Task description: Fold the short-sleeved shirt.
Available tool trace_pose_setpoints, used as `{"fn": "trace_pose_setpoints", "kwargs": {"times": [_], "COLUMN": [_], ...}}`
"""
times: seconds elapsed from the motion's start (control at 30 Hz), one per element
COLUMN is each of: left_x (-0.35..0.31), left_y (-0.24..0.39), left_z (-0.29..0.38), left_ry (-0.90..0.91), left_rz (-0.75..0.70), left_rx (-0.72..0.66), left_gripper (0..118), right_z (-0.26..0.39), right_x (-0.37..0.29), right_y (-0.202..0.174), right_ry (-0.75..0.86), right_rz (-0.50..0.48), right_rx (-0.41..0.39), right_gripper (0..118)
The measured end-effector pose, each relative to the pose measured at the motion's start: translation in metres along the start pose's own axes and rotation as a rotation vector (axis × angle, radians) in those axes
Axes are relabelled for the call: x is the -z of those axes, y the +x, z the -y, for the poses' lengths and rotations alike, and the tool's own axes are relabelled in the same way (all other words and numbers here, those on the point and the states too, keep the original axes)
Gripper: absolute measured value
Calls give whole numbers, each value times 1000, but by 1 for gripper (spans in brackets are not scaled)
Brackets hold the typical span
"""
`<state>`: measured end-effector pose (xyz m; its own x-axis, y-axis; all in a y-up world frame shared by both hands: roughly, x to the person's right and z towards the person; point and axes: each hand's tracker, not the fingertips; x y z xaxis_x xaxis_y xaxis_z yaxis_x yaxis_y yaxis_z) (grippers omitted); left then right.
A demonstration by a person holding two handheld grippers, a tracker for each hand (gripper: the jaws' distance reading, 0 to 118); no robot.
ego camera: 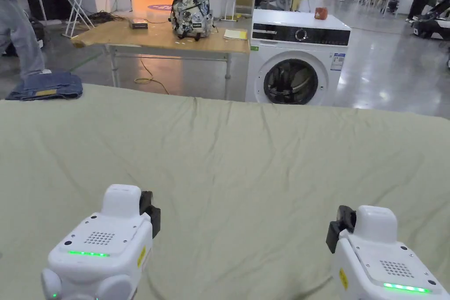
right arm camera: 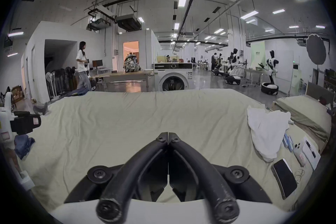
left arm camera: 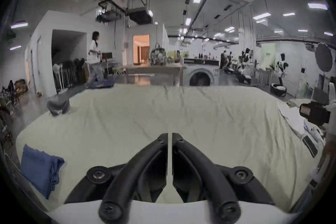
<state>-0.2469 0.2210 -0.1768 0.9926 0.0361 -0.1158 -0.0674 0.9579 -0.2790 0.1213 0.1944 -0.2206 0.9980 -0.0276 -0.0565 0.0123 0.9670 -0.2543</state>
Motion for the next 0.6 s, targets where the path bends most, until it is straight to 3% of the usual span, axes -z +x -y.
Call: {"fn": "trace_pose_setpoints", "kwargs": {"times": [0.17,0.37,0.53,0.57,0.6], "left_x": [-13,-14,-14,-14,-14], "left_y": [26,34,37,37,38], "left_z": [-6,-8,-4,-3,-2], "left_ry": [131,123,128,130,133], "left_rz": [-24,-41,-74,-108,-127], "left_rx": [44,49,112,132,142], "left_gripper": [0,0,0,1,8], "right_z": [-4,-9,-8,-7,-6], "right_x": [8,7,11,11,11], "right_y": [-6,-9,-15,-17,-18], "right_ry": [54,77,82,81,79], "right_rz": [9,-7,-1,0,4], "right_rx": [-15,12,-12,-16,-23], "right_gripper": [0,0,0,1,15]}}
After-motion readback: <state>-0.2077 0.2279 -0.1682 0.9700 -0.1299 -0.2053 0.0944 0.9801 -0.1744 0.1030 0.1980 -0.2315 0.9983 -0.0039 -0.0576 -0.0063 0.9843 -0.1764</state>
